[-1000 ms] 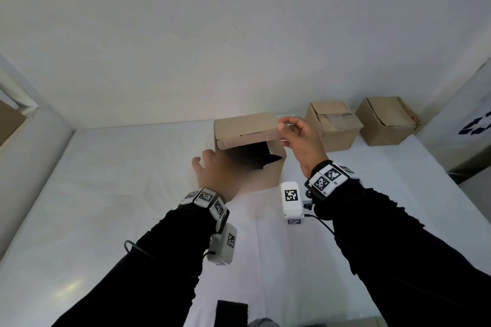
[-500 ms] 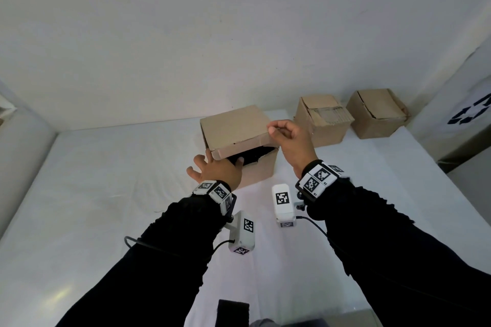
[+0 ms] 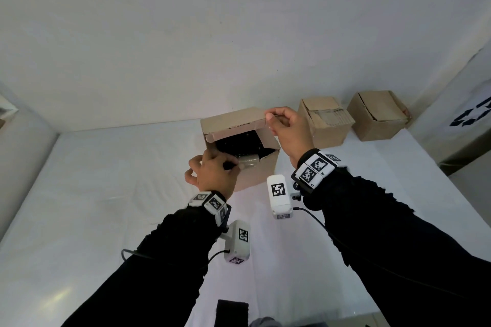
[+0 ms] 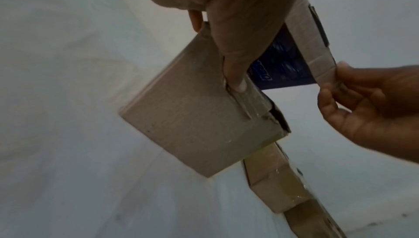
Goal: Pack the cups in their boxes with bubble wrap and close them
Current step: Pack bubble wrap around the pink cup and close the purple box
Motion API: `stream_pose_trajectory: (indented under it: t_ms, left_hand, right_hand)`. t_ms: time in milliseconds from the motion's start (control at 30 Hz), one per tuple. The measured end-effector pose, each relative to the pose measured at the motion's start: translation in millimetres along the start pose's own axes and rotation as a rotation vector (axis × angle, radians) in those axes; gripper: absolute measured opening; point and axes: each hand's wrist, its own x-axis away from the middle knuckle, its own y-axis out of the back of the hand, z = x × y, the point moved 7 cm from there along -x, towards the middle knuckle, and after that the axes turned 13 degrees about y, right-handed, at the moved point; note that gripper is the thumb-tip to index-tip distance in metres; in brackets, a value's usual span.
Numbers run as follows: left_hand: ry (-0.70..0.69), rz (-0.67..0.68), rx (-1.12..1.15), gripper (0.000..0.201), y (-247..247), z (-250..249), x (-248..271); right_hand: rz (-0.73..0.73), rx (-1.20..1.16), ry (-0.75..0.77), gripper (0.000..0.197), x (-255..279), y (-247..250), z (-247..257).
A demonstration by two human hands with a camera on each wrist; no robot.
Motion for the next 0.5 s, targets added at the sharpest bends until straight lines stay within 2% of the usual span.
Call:
stream_pose_trajectory:
  t_ms: [100,233,500]
  left_hand:
    - [-0.133,-0.077,0.032,0.016,3.2,2.1,14.1]
    - [-0.334,-0.201,0.013,0.012,8.8,2.5,27.5]
    - [-0.612,-0.250,-0.068,0.021,8.3,2.0,39.6]
  right_hand:
    - [0.011,0.010,0.026,0.009,-1.9,-0.6,3.2]
    - [0.000,0.043,0.041,0.009,3.4,1.9,-4.2]
    - [0.112,0.283,0.179,0.006,25.4,20.2,-27.0]
